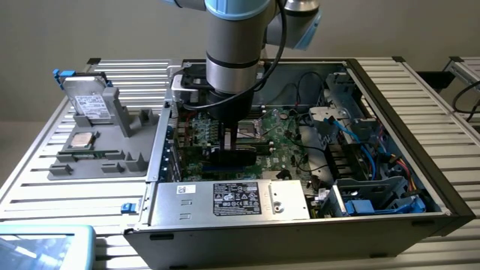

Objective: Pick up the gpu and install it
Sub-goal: 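Insert the gpu into the slot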

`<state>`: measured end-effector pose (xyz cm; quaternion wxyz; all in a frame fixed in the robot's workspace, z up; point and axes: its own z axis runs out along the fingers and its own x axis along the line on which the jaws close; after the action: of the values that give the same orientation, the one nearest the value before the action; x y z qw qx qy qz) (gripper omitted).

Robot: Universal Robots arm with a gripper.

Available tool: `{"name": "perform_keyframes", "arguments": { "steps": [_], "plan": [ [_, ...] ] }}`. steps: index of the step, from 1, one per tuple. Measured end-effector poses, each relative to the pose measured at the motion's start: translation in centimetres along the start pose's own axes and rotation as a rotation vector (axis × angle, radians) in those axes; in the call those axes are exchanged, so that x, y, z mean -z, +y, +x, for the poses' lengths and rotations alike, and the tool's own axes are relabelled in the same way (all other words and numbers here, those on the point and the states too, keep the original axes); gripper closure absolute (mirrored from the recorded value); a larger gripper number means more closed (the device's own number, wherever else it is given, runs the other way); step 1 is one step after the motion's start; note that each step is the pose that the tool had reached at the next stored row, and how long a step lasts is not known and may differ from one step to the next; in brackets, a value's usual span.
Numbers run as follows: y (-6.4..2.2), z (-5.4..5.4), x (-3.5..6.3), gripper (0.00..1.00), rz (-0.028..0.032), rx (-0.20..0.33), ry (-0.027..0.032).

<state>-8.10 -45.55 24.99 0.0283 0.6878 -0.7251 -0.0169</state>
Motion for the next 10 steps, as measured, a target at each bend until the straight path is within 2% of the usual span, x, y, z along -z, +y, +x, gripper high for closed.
{"name": "perform_keyframes", "arguments": {
  "steps": [3, 7, 10],
  "plan": [
    [0.00, -0.01, -0.02, 0.72, 0.0006, 0.001, 0.0035],
    [0.00, -0.02, -0.03, 0.72, 0.0014, 0.003, 0.0145],
    [0.00, -0.02, -0.03, 0.72, 0.0014, 0.005, 0.0149]
  ]
}}
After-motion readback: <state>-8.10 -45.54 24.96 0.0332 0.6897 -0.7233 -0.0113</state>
